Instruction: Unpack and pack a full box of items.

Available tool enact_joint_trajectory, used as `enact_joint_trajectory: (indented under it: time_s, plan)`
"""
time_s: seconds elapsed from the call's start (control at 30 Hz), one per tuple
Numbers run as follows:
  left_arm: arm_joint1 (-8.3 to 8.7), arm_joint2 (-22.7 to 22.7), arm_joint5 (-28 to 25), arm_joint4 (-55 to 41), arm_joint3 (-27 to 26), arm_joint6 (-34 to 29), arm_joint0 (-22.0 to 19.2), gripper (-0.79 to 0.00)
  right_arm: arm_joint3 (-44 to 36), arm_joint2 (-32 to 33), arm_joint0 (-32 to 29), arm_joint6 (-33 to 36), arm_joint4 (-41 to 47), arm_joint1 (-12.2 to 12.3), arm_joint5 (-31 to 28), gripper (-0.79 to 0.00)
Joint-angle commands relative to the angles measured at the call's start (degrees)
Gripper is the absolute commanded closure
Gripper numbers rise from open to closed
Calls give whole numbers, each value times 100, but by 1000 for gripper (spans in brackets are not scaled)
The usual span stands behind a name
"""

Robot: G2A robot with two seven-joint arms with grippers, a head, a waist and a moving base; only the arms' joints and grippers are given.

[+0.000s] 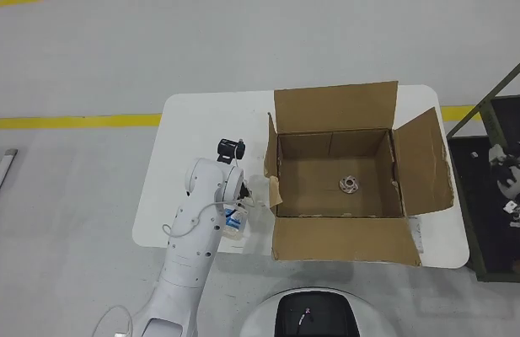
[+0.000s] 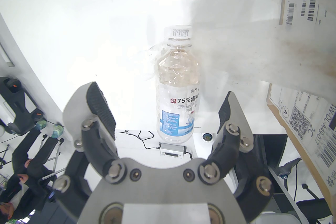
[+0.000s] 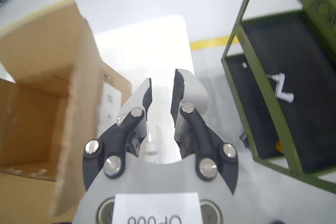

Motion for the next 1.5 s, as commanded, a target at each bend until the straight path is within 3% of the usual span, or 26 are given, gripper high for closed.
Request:
enact_joint_trajectory:
  time_s: [0.0,0.2,0.37,0.53,0.73,0.97,1.47]
  plan:
    - [0,0,0,0,0,0,0,-785,-366,-101,131,-173,148,-2,-94,0]
    - [0,0,0,0,0,0,0,-785,-474,-1117,758,-331,177,17,-552,0]
    - [0,0,0,0,0,0,0,-785,-118,-2392,1159,68,-514,15,-604,0]
    - [0,0,0,0,0,0,0,-785,1104,-3452,1815,490,-1620,-20,-456,0]
    - [0,0,0,0,0,0,0,-785,2812,-4405,2573,831,-2180,-155,-125,0]
    - [0,0,0,0,0,0,0,-785,3691,-4950,3197,1129,-2293,-317,149,0]
    - [0,0,0,0,0,0,0,-785,3709,-4911,3209,1243,-2579,-309,-36,0]
